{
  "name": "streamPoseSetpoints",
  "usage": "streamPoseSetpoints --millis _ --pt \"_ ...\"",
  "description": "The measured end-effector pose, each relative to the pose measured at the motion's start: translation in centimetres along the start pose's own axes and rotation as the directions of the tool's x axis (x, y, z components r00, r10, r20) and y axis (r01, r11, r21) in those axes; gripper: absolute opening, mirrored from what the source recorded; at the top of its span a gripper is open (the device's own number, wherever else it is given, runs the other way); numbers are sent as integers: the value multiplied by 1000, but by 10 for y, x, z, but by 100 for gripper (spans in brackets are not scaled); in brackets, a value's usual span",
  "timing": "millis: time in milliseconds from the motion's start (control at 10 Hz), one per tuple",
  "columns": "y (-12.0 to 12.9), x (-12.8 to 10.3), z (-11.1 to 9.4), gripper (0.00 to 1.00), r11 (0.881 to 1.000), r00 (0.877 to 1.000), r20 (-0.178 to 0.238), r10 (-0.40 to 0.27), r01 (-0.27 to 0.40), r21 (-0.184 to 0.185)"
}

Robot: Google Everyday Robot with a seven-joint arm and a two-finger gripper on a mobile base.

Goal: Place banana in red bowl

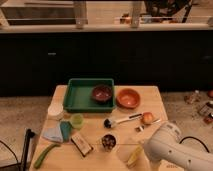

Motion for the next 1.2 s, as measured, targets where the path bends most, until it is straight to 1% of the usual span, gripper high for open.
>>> streamPoseSetpoints --millis 200,400,600,700,1000,1200 --pt "-4 -5 0 80 999 999 14 -40 40 1" --pt "-7 -9 3 80 998 997 45 -66 66 0" --pt "-10 -12 6 80 996 992 97 -85 85 3" --pt "-10 -14 7 80 996 989 116 -90 90 4" --pt "-12 -15 9 80 995 980 172 -98 100 -7" --pt "-16 -17 12 80 994 971 216 -99 105 -16"
